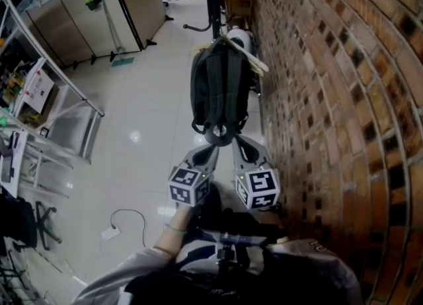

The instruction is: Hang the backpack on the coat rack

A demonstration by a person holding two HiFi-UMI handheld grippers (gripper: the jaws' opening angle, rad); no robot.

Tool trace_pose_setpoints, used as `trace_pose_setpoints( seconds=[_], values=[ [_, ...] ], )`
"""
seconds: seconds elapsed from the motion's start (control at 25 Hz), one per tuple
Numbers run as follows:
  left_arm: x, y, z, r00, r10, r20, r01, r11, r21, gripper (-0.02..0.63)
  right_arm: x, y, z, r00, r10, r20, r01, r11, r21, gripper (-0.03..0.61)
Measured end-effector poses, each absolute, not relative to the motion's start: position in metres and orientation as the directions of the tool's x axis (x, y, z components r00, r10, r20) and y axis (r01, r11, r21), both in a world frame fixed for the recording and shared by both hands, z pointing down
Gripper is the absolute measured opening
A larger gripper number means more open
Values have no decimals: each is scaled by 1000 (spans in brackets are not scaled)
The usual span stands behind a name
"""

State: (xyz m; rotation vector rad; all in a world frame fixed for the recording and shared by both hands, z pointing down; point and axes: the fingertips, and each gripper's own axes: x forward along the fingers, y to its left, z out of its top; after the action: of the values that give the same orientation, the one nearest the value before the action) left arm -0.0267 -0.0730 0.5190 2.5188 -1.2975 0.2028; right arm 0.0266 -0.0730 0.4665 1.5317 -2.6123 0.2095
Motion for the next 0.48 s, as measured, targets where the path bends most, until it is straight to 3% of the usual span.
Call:
trace_pose_setpoints(
  seconds=[0.48],
  values=[
    [-35,-78,518,569,-782,253,-822,-534,199,0,21,-78,468,-507,-848,155,-862,499,-86,5]
  ],
)
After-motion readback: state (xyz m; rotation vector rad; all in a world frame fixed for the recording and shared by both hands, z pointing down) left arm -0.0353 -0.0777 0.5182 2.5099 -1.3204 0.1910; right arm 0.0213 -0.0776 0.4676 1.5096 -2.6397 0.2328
